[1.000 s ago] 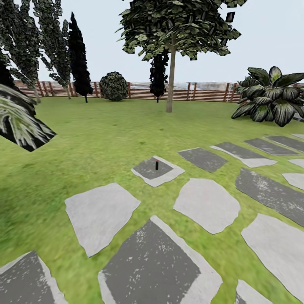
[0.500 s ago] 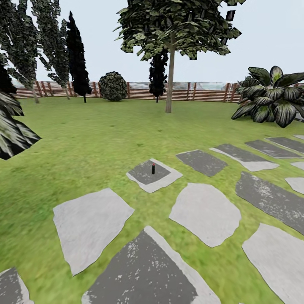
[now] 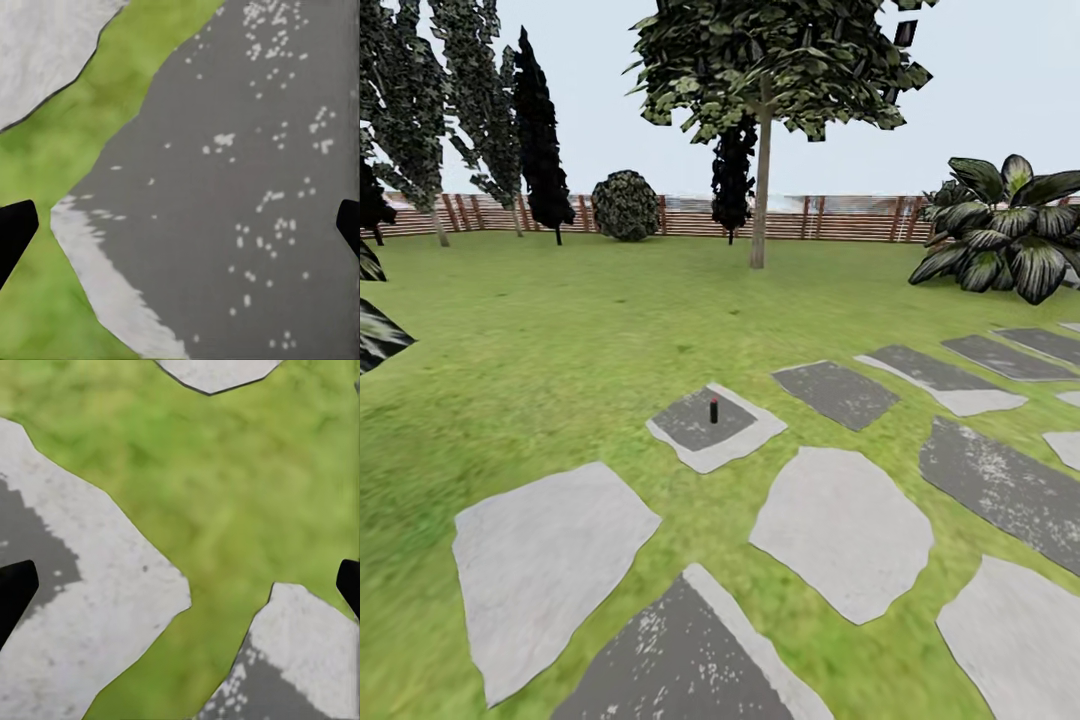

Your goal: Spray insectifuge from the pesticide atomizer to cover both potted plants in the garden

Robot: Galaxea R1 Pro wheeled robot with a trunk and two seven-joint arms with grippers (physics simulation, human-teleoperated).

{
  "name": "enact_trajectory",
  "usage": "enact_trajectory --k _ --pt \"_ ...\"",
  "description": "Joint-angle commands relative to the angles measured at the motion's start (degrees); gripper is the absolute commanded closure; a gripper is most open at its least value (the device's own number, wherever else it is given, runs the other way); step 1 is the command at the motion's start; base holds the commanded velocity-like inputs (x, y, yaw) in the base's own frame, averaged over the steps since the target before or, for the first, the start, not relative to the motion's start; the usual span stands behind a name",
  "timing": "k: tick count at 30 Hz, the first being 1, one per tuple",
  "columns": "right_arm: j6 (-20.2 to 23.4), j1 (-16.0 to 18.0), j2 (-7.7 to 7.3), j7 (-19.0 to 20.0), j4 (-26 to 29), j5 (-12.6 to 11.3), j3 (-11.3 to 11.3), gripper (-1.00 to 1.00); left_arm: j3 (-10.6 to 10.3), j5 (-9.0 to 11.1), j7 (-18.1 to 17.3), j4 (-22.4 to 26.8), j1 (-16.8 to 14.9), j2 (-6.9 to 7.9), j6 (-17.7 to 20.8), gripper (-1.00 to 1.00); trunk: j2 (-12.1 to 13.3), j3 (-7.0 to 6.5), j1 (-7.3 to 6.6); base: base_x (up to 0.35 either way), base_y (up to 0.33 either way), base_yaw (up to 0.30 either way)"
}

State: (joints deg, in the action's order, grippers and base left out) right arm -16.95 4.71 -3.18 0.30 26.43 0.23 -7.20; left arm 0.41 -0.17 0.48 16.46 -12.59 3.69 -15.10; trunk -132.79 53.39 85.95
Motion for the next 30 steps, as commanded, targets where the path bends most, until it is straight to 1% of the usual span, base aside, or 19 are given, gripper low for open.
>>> enact_trajectory --k 1,12,30 --pt "-0.19 0.03 0.01 0.01 -0.08 0.03 -0.1 -1.0 0.03 -0.02 0.05 -0.03 -0.04 0.0 -0.19 -1.0 -0.02 0.05 0.02 0.286 -0.155 0.0" --pt "-0.28 0.03 0.01 -0.46 0.26 -0.14 -0.34 -1.0 -0.02 -0.09 0.05 -0.08 -0.06 0.0 -0.19 -1.0 -0.02 0.05 0.02 0.286 -0.155 0.0" --pt "-0.19 0.03 0.01 0.0 0.32 -0.08 -0.19 -1.0 0.02 -0.05 0.05 -0.02 -0.06 0.0 -0.19 -1.0 -0.02 0.05 0.02 0.285 -0.155 0.0"
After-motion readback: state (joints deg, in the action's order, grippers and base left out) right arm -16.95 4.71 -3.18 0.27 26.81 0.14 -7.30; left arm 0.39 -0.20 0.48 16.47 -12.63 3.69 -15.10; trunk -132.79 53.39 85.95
